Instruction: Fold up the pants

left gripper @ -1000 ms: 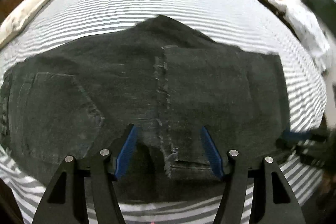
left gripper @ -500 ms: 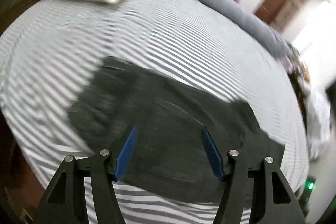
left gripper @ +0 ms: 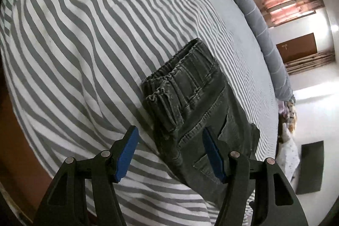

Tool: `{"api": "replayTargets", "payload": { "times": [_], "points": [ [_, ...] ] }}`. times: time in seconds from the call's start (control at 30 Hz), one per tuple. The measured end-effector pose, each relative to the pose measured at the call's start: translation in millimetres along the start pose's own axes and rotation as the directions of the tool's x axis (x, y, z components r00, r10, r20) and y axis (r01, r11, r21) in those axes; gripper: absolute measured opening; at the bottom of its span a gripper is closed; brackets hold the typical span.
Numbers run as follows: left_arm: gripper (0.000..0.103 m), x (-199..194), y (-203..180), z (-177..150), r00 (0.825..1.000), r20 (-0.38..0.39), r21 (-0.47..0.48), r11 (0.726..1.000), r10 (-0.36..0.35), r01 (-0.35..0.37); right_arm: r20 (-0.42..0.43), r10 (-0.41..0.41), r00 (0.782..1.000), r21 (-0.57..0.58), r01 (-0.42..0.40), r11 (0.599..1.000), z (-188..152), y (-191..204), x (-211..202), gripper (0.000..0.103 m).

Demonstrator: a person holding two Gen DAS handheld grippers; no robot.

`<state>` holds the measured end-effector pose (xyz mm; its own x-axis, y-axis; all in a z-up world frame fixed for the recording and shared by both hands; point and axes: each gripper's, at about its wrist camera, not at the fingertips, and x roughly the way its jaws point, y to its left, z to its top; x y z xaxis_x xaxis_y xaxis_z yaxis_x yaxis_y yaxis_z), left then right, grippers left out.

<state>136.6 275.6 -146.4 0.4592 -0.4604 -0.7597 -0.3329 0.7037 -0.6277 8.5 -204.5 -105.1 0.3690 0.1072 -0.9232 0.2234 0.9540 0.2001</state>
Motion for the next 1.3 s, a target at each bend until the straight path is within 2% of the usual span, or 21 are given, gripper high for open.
{"api": "replayTargets", "payload": {
  "times": [0.27,0.43,0.5,0.57,0.67,0.73,0.9,0.97,1.13,1.23,1.3],
  "points": [
    [0.057,32.2,10.5,8.1,0.998,-0.035,-0.041,0.998,-0.045,0.044,-0.006,-0.023,1.000,-0.004,0.023,1.000,2.7,10.9,0.8,0.048],
    [0.057,37.8,10.0,17.9,0.996,-0.016,-0.034,0.995,-0.090,0.090,-0.017,-0.032,0.999,-0.020,0.031,0.999,3.0,22.5,6.1,0.049],
    [0.049,40.5,8.5,21.9,0.992,-0.004,-0.039,0.992,-0.123,0.123,-0.025,-0.035,0.999,-0.026,0.034,0.999,3.5,28.1,9.2,0.049],
    [0.041,39.1,3.3,21.5,0.992,0.003,-0.018,0.992,-0.124,0.124,-0.028,-0.033,0.999,-0.036,0.032,0.999,3.5,32.9,10.2,0.049],
    [0.036,31.3,-6.9,21.0,0.978,0.021,0.048,0.977,-0.207,0.206,-0.034,-0.034,0.999,-0.058,0.032,0.998,3.5,41.2,14.1,0.050],
    [0.036,31.9,-10.9,23.1,0.982,0.020,0.077,0.979,-0.190,0.188,-0.042,-0.034,0.999,-0.065,0.031,0.997,3.0,44.9,17.8,0.050],
    [0.038,51.7,6.4,20.2,0.992,-0.002,-0.020,0.992,-0.128,0.127,-0.056,-0.026,0.998,-0.078,0.022,0.997,1.0,50.4,23.1,0.050],
    [0.041,56.1,8.1,18.7,0.989,-0.004,-0.046,0.988,-0.145,0.144,-0.057,-0.030,0.998,-0.083,0.025,0.996,0.9,50.2,23.8,0.050],
    [0.047,60.6,-13.1,17.7,0.996,0.021,0.009,0.996,-0.086,0.086,-0.070,-0.019,0.997,-0.052,0.016,0.999,0.8,43.0,28.0,0.050],
    [0.030,58.3,-25.3,12.5,0.997,0.076,0.050,0.999,-0.023,0.019,-0.056,-0.002,0.998,-0.032,0.000,0.999,2.0,38.3,23.9,0.050],
    [0.026,54.5,-31.7,7.6,0.995,0.103,0.070,0.998,0.003,-0.010,-0.044,-0.001,0.999,-0.029,0.000,1.000,3.3,35.4,20.5,0.050]
  ]
}}
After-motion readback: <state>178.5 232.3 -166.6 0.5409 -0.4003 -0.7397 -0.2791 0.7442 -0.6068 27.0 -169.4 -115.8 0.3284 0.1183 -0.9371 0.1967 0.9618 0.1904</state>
